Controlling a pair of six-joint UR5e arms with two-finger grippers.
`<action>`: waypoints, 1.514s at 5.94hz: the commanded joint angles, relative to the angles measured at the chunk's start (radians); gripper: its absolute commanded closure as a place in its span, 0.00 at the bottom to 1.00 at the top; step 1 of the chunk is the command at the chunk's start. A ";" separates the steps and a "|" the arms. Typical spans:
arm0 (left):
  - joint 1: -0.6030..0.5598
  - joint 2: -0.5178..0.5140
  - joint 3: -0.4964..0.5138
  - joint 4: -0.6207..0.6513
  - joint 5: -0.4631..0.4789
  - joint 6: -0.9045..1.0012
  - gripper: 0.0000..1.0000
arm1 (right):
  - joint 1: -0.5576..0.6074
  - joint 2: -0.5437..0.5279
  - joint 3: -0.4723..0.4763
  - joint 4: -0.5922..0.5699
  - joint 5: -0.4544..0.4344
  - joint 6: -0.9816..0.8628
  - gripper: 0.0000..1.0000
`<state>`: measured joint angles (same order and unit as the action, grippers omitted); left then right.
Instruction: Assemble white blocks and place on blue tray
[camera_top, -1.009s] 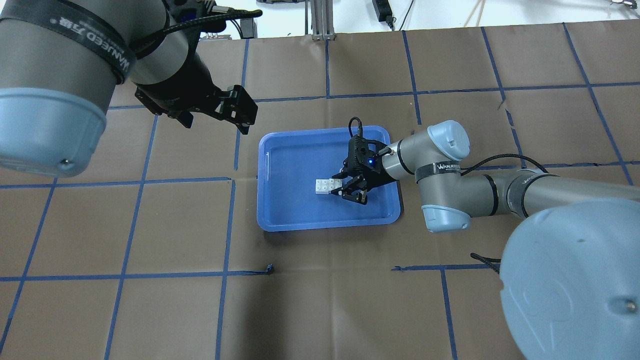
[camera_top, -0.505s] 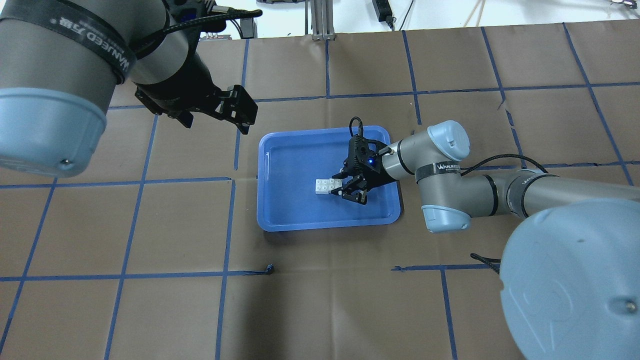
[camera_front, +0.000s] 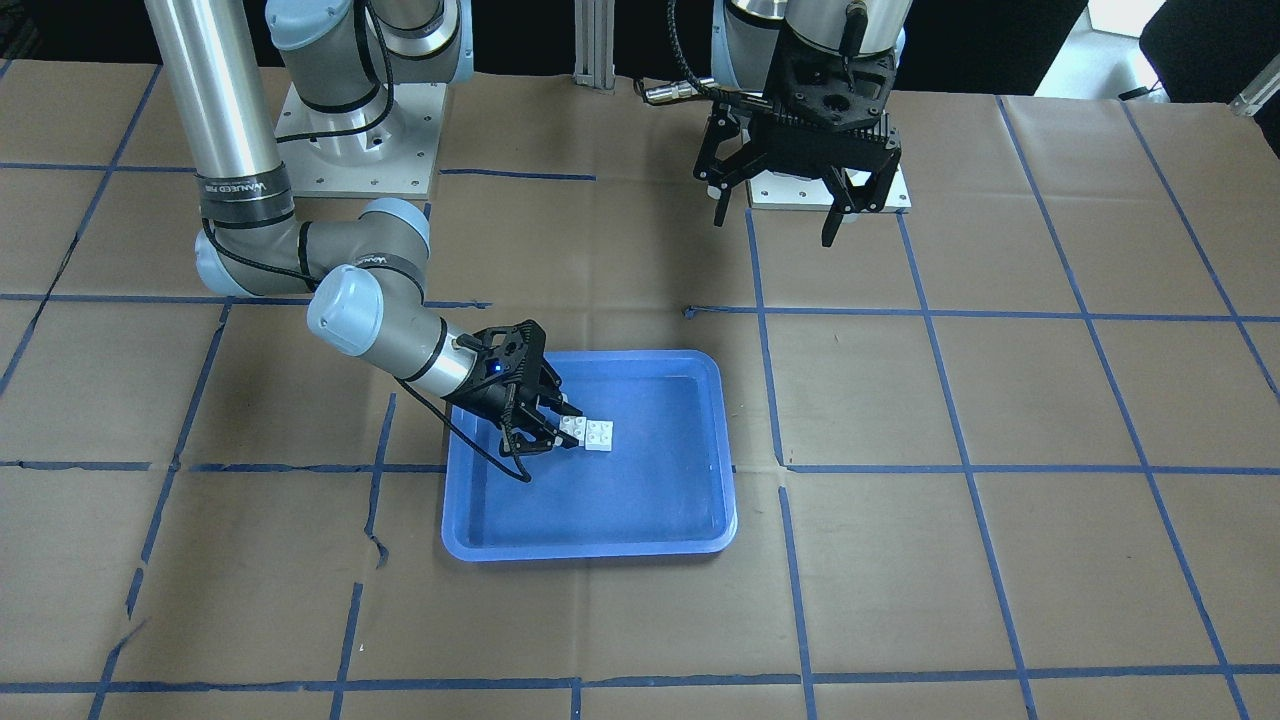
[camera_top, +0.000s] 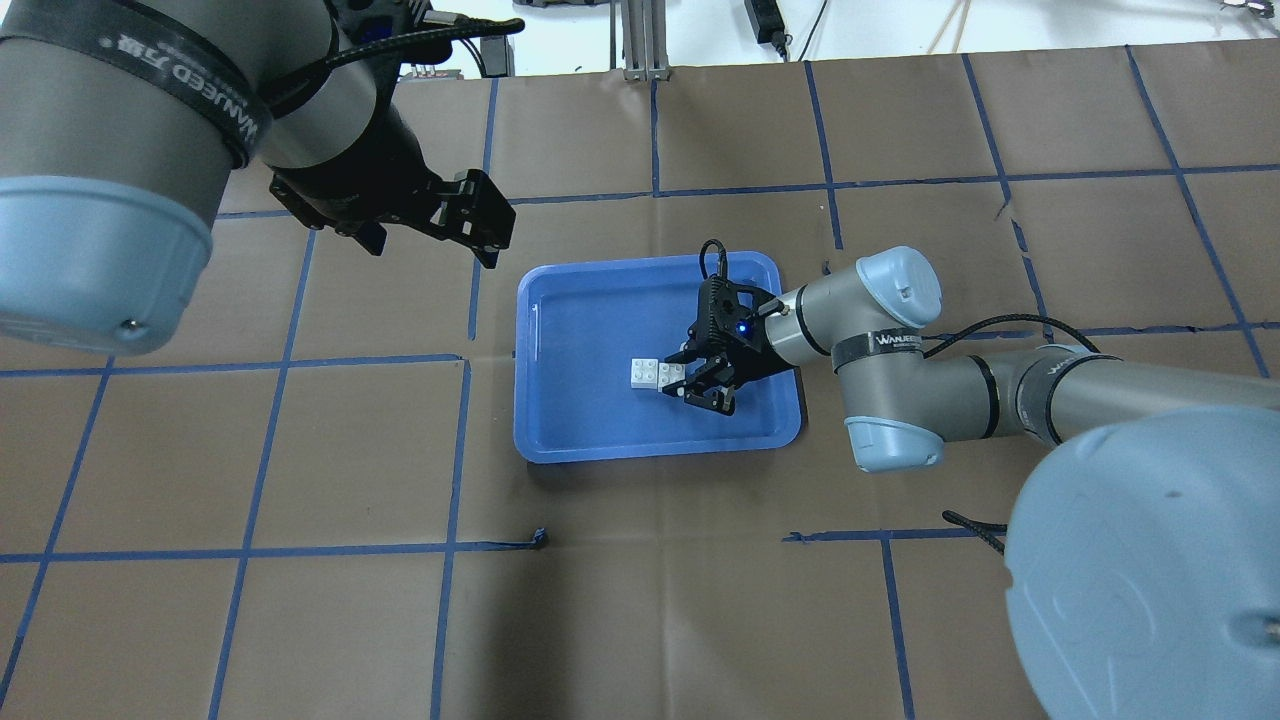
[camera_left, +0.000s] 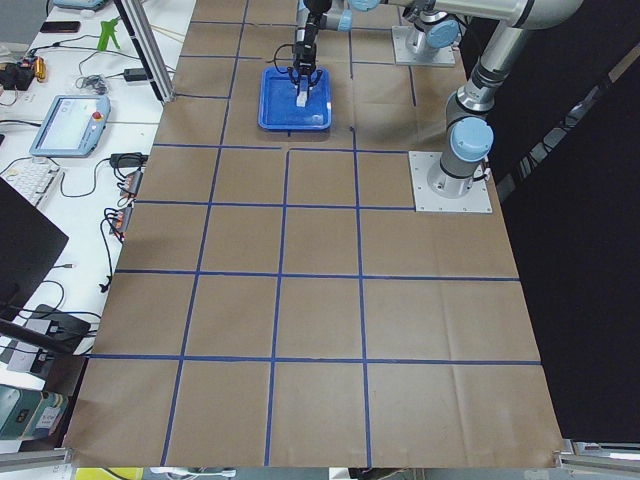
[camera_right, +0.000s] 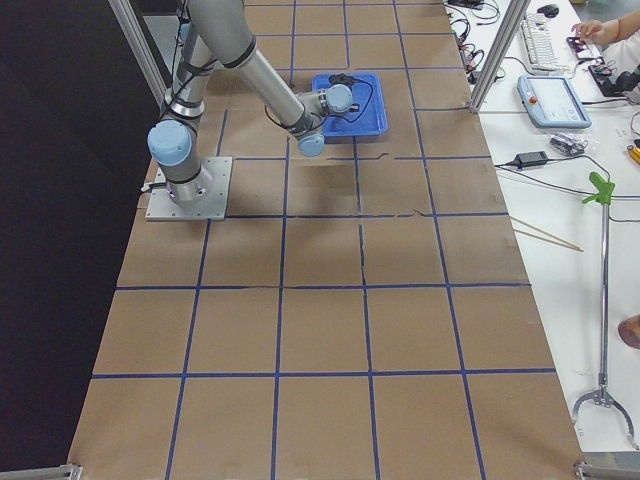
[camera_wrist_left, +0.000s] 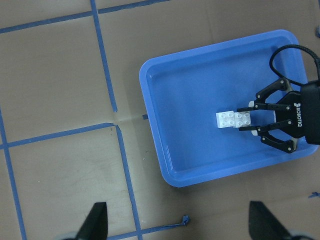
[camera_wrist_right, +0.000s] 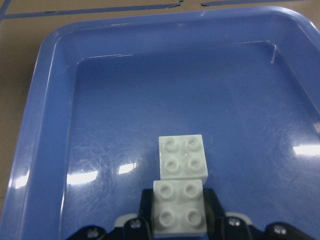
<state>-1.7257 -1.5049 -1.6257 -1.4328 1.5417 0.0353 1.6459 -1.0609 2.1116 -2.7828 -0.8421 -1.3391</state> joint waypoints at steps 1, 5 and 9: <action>0.000 0.000 0.000 0.000 0.000 0.000 0.01 | 0.000 0.001 -0.004 -0.009 0.000 0.000 0.66; 0.002 -0.001 0.001 0.000 -0.002 0.000 0.01 | 0.000 0.009 -0.005 -0.021 0.003 0.001 0.57; 0.002 0.000 0.001 0.000 -0.002 0.000 0.01 | 0.000 0.002 -0.008 -0.021 0.003 0.004 0.03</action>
<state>-1.7242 -1.5049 -1.6245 -1.4327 1.5401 0.0353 1.6459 -1.0542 2.1053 -2.8041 -0.8391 -1.3357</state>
